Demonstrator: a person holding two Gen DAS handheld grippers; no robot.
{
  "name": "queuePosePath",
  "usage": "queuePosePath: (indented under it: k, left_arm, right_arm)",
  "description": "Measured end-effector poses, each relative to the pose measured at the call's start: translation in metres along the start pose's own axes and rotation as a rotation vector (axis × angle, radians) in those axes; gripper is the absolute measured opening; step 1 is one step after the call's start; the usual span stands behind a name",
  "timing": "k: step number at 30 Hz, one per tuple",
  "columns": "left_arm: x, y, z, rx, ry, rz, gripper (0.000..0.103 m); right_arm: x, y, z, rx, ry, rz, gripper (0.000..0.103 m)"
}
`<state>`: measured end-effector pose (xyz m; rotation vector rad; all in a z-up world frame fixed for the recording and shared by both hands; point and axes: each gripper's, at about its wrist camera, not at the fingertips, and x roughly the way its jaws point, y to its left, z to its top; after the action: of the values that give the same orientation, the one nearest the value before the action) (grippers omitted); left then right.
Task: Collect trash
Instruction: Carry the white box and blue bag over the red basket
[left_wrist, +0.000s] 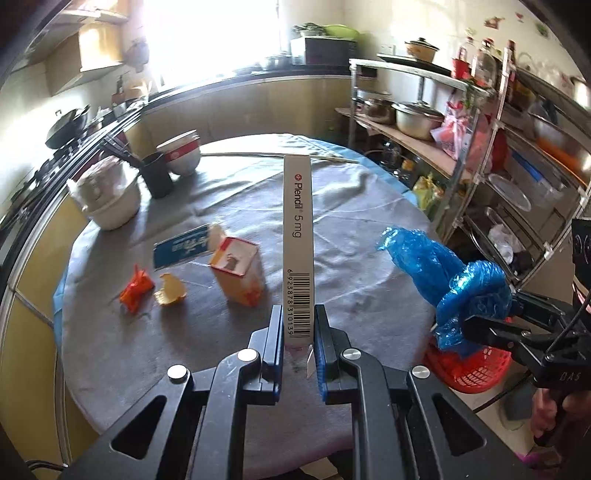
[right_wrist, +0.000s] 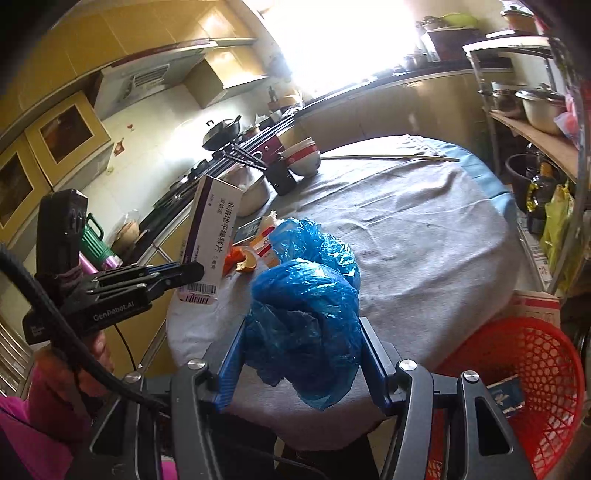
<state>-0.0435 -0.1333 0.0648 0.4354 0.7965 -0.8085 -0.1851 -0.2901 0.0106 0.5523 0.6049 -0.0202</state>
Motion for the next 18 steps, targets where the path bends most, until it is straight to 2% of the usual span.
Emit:
queuePosePath:
  k: [9, 18]
  left_arm:
    - [0.013, -0.052, 0.005, 0.129, 0.026, -0.075, 0.015]
    - [0.042, -0.120, 0.008, 0.260, 0.098, -0.254, 0.015]
  right_arm:
    - [-0.031, -0.031, -0.005, 0.074, -0.035, -0.040, 0.060]
    - [-0.081, -0.086, -0.026, 0.197, -0.072, -0.177, 0.061]
